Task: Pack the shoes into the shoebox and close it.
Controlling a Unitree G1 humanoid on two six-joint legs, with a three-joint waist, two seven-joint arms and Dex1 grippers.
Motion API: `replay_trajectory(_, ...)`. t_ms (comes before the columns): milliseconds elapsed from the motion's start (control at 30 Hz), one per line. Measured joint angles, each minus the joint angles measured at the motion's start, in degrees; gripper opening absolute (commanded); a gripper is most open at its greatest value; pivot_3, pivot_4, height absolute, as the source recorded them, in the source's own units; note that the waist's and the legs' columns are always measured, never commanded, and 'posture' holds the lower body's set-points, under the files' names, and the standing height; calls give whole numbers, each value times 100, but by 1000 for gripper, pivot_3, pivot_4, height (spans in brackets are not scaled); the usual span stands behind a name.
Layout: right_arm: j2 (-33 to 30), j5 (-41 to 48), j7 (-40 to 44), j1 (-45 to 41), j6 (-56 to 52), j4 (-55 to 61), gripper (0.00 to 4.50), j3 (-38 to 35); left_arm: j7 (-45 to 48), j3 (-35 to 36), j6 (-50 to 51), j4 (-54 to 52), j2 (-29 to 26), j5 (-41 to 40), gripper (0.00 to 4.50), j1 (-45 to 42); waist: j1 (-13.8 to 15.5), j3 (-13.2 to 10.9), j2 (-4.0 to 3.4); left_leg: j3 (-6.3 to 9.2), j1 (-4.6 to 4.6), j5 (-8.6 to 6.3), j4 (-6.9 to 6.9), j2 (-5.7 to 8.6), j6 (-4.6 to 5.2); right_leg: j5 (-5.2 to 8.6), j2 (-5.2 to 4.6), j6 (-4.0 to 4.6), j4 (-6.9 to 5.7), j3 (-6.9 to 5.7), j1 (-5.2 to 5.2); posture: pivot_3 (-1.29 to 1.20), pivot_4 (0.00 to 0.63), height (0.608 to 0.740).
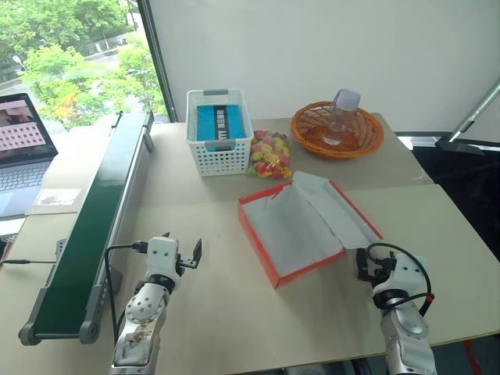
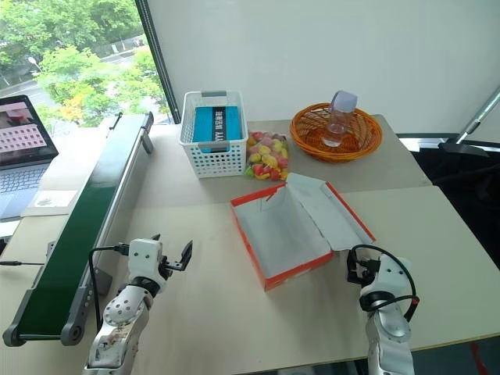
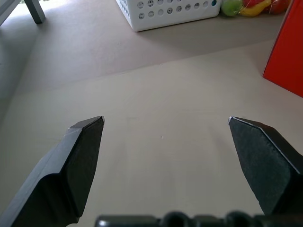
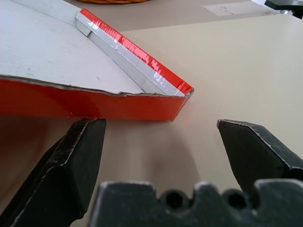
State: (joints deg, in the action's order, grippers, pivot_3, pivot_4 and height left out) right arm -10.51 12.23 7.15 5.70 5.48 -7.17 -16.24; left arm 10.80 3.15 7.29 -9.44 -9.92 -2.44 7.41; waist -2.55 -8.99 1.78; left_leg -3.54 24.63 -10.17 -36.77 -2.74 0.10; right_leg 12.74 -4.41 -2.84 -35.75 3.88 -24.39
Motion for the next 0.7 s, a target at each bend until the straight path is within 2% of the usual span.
replay_trajectory(100,5,-3,-63,90,4,28,4466,-47,39,-52,-7,54,-8,9,4500,-85,18,0,0,0,1,0,0,2,0,0,-1,0,0,-2,0,0,150,740)
replay_trajectory(233,-50,0,-385,493,4,280,4466,-471,125,-141,-205,194,-136,75,4500,-684,112,-1,0,-8,13,0,0,3,0,1,-5,-1,7,-8,-4,0,150,740)
replay_trajectory(367,-576,34,-575,297,-4,364,4466,-1020,5,-32,-242,223,-198,127,4500,-1492,43,-1,1,-21,6,0,-1,13,0,-1,-2,-3,11,-3,5,0,150,740)
replay_trajectory(500,-1223,68,-610,-411,-177,387,4466,-1380,-87,87,-225,289,-294,130,4500,-2337,-3,-3,4,-22,-1,6,-1,16,9,-6,13,-4,7,-4,12,0,150,740)
replay_trajectory(567,-1474,87,-506,-784,-300,383,4466,-1354,-125,157,-214,306,-416,136,4500,-2645,-15,-4,4,-21,0,29,0,16,47,-6,17,-4,5,-3,11,0,150,740)
replay_trajectory(700,-1844,218,-110,-1756,-733,443,4466,-1048,-171,388,-99,248,-715,162,4500,-3068,-17,-5,5,-19,-1,31,0,16,50,-16,21,-22,5,0,16,0,150,740)
